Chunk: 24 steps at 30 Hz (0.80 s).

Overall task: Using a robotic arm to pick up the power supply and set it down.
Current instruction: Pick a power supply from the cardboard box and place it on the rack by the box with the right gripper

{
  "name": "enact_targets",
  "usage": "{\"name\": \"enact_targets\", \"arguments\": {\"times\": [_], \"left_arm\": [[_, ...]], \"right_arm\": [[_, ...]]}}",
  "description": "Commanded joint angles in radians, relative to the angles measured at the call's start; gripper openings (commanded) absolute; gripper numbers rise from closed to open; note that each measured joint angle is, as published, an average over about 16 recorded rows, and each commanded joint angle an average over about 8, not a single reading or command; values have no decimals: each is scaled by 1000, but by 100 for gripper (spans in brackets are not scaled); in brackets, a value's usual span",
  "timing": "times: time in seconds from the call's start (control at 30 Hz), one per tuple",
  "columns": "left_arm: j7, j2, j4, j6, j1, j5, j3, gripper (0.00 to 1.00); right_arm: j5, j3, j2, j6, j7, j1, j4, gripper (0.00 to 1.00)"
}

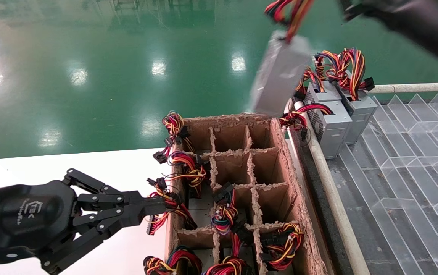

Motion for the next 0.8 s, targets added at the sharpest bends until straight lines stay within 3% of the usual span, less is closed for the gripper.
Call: {"name": "enact_targets", "arguments": {"times": [0.03,0.27,0.53,0.8], "left_arm": [[0,0,0,0,0,0,0,0],[0,0,0,0,0,0,0,0],[0,0,0,0,0,0,0,0],[0,0,0,0,0,0,0,0]], "right_arm": [[4,21,21,8,-12,5,2,0],[-25,74,152,29,-2,-20,5,0],[-60,119,317,55,79,-141,6,0],[-58,161,378,104,140,-285,6,0]]}}
